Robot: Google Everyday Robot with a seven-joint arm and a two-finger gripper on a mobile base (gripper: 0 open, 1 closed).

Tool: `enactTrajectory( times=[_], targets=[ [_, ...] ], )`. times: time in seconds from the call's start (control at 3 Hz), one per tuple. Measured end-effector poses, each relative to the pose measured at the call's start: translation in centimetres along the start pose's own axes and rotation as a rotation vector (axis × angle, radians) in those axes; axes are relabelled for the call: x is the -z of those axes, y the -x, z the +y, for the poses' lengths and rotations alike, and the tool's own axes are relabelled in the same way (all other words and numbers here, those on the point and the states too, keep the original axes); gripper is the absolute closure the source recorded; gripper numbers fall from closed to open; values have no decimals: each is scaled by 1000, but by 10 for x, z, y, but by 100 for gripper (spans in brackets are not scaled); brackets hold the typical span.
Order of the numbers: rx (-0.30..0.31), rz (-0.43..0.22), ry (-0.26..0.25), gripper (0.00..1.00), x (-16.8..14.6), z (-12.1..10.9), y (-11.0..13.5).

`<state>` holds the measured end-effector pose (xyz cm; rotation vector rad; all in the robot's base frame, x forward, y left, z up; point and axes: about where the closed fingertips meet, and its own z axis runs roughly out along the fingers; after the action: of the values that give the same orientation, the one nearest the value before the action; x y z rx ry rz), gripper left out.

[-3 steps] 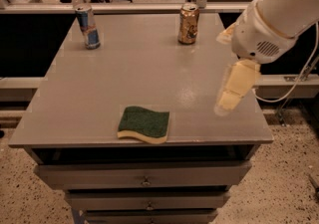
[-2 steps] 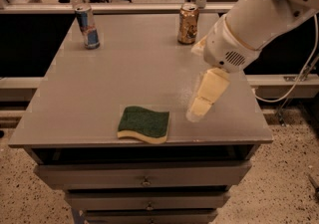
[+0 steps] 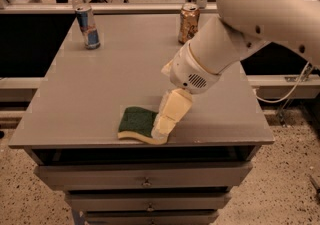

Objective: Pick sponge

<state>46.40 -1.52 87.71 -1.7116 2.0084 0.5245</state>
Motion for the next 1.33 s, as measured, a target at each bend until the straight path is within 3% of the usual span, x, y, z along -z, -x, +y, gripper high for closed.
enactTrajectory(
  times=[0.67,1.0,1.33],
  targets=[
    [7,-32,20,0,-47,12,7],
    [3,-46,19,15,-57,16,8],
    [-4,-55,13,38,-62,17,8]
  ],
)
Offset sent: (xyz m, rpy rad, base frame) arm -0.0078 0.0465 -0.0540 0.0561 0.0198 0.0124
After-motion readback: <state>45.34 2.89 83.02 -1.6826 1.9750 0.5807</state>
